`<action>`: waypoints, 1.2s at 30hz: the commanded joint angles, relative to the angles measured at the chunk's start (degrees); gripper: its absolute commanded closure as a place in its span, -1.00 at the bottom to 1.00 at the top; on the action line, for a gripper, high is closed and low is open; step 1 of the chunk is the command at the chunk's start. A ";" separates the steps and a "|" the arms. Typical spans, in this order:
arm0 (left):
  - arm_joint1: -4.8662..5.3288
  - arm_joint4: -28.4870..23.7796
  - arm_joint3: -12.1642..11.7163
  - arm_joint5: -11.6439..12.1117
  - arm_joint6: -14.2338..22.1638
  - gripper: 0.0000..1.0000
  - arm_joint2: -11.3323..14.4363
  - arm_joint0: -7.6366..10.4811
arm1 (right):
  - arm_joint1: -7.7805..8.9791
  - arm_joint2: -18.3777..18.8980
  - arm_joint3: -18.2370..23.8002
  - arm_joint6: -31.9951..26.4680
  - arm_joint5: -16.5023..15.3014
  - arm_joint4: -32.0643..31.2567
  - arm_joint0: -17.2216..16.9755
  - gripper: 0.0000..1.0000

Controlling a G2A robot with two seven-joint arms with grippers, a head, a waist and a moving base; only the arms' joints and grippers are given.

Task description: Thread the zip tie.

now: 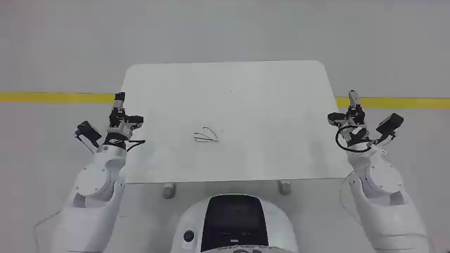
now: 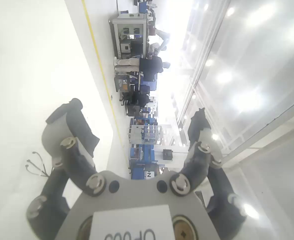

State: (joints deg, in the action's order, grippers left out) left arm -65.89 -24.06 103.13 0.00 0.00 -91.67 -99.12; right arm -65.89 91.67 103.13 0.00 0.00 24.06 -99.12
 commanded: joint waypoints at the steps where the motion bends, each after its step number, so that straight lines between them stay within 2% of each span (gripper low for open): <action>1: 0.00 0.00 0.00 0.00 0.00 -0.57 0.00 0.00 | 0.00 0.00 0.00 0.00 0.00 0.00 0.00 -0.57; 2: 0.00 0.00 0.00 0.00 0.00 -0.57 0.00 0.00 | 0.00 0.00 0.00 0.00 0.00 0.00 0.00 -0.57; 3: 0.00 0.00 0.00 0.00 0.00 -0.57 0.00 0.00 | 0.00 0.00 0.00 0.00 0.00 0.00 0.00 -1.00; 4: 0.00 0.00 0.00 0.00 0.00 -0.57 0.00 0.00 | 0.00 0.00 0.00 0.00 0.00 0.00 0.00 -0.57; 5: 0.00 0.00 0.00 0.00 0.00 -0.57 0.00 0.00 | 0.00 0.00 0.00 0.00 0.00 0.00 0.00 -1.00; 6: 0.00 0.00 0.00 0.00 0.00 -0.57 0.00 0.00 | 0.00 0.00 0.00 0.00 0.00 0.00 0.00 -0.57; 7: 0.00 0.00 0.00 0.00 0.00 -0.57 0.00 0.00 | 0.00 0.00 0.00 0.00 0.00 0.00 0.00 -1.00; 8: 0.03 0.20 1.35 0.11 1.41 -1.00 0.49 0.28 | 0.00 0.00 0.00 0.00 0.00 0.00 0.00 -1.00; 11: 0.32 1.84 4.28 -1.55 6.32 -1.00 0.60 0.45 | 0.00 0.00 0.00 0.00 0.00 0.00 0.00 -1.00; 14: 0.67 2.50 7.59 -8.18 11.67 -1.00 1.18 1.08 | 0.00 0.00 0.00 0.00 0.00 0.00 0.00 -1.00; 24: 0.79 4.16 8.03 -8.73 12.98 -1.00 1.65 1.29 | 0.00 0.00 0.00 0.00 0.00 0.00 0.00 -1.00; 26: 0.92 6.10 8.46 -10.27 14.80 -1.00 2.65 2.41 | 0.00 0.00 0.00 0.00 0.00 0.00 0.00 -1.00; 28: 0.97 6.20 9.41 -13.87 16.44 -1.00 3.78 4.39 | 0.00 0.00 0.00 0.00 0.00 0.00 0.00 -1.00; 31: 1.21 9.01 11.94 -18.90 19.12 -1.00 5.56 7.21 | 0.00 0.00 0.00 0.00 0.00 0.00 0.00 -1.00; 33: 1.39 11.10 12.30 -19.48 19.99 -1.00 6.76 8.40 | 0.00 0.00 0.00 0.00 0.00 0.00 0.00 -1.00; 36: 1.84 14.10 10.83 -19.48 22.42 -1.00 9.30 9.46 | 0.00 0.00 0.00 0.00 0.00 0.00 0.00 -1.00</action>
State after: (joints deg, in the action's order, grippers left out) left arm -64.21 -10.81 114.48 -19.60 21.43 -83.25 -90.00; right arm -65.89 91.67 103.13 0.00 0.00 24.06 -99.12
